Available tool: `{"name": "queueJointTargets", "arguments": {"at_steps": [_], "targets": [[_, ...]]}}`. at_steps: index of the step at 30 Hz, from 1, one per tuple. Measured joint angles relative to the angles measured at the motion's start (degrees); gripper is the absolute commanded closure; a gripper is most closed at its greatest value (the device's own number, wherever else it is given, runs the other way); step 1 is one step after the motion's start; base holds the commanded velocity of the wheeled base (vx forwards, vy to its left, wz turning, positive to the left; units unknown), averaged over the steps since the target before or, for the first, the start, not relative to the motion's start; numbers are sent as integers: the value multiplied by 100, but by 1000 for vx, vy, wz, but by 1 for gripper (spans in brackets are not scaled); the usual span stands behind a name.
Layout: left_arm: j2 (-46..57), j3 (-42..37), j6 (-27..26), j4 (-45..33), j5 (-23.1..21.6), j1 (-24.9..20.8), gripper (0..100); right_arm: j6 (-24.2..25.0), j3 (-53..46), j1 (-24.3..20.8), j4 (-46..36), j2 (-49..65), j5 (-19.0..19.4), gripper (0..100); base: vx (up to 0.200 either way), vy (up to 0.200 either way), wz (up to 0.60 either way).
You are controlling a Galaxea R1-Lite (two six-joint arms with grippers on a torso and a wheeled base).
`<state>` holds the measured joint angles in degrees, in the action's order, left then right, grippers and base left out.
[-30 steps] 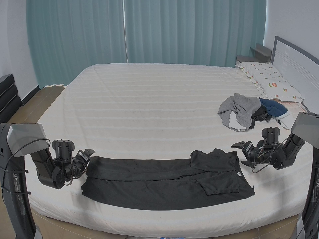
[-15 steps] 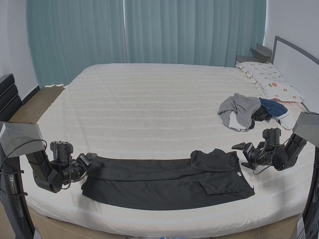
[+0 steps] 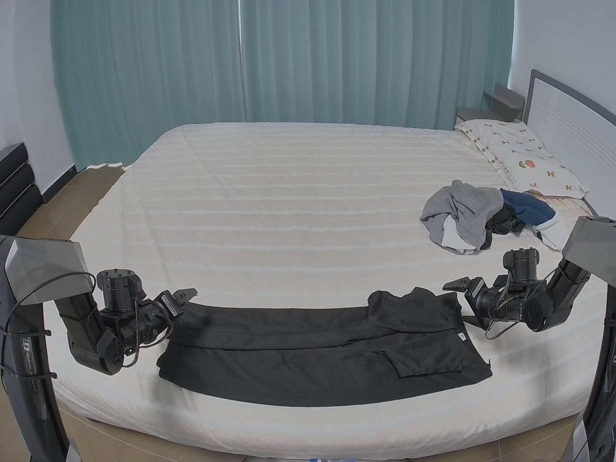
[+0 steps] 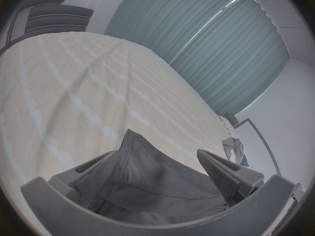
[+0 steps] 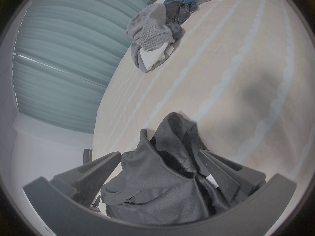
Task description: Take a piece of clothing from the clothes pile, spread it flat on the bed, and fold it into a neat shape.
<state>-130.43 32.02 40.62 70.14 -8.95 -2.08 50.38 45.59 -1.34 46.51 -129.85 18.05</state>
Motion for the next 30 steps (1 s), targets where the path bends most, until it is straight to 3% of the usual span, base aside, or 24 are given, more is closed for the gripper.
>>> {"name": "queueJointTargets", "arguments": {"at_steps": [11, 12, 30], "targets": [[-100, -39, -33, -43, 30, -127, 0, -2, -28, -37, 5, 28, 1, 0, 0, 0, 0], [-118, -24, -37, -43, 48, -127, 100, -2, -32, -39, 5, 34, 1, 0, 0, 0, 0], [-141, -260, -701, -55, 252, -39, 100, 6, -54, -37, 2, 91, 1, 0, 0, 0, 0]]}}
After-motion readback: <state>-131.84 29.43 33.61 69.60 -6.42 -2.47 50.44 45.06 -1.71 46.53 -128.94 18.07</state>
